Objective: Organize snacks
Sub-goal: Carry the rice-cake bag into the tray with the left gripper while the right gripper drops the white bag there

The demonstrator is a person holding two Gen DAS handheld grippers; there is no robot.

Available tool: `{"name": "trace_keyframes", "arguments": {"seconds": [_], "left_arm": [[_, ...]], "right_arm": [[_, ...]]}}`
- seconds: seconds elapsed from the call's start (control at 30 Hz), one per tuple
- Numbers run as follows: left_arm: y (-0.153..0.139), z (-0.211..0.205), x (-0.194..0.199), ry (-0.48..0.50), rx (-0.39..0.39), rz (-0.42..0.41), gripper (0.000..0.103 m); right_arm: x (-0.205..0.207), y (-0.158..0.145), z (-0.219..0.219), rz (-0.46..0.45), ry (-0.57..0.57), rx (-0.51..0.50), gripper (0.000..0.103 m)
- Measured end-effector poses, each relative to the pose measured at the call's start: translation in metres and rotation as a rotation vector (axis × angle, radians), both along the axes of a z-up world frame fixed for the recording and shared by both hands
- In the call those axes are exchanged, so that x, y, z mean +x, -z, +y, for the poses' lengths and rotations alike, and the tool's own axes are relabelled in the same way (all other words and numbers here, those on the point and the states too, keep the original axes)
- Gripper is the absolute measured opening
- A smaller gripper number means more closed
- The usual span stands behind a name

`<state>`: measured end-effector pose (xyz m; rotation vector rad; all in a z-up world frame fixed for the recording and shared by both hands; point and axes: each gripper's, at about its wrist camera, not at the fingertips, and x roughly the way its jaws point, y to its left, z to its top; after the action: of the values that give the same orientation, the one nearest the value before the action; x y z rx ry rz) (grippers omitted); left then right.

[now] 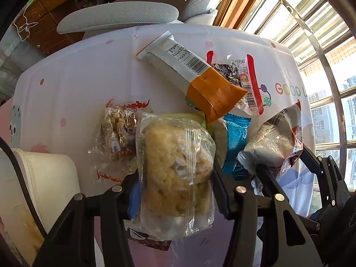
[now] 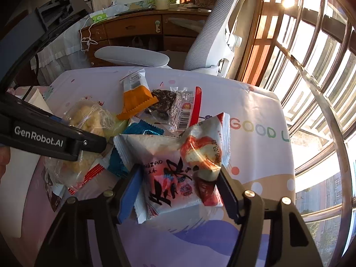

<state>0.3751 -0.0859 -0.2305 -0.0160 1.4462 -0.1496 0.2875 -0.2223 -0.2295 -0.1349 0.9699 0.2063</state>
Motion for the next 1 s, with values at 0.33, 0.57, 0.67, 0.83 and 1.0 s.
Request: {"name": "trace_keyframes", "arguments": {"seconds": [0.33, 0.57, 0.67, 0.83, 1.0], "left_arm": [[-0.029, -0.002, -0.016, 0.041, -0.029, -0.02, 0.053], [-0.058, -0.001, -0.032, 0.056, -0.069, -0.046, 0.053], [-0.073, 0.001, -0.04, 0.062, -0.073, -0.056, 0.053], [-0.098, 0.009, -0.066, 0.072, -0.09, -0.069, 0.053], [-0.127, 0.024, -0.098, 0.072, -0.104, -0.104, 0.053]], "right_arm": [[-0.008, -0.005, -0.003, 0.078, 0.014, -0.008, 0.061], [-0.023, -0.013, -0.007, 0.145, 0.032, -0.008, 0.061], [-0.034, -0.02, -0.008, 0.162, 0.03, 0.002, 0.061], [-0.053, -0.035, -0.006, 0.19, 0.035, 0.024, 0.061], [-0.074, -0.052, 0.001, 0.206, 0.036, 0.057, 0.061]]}}
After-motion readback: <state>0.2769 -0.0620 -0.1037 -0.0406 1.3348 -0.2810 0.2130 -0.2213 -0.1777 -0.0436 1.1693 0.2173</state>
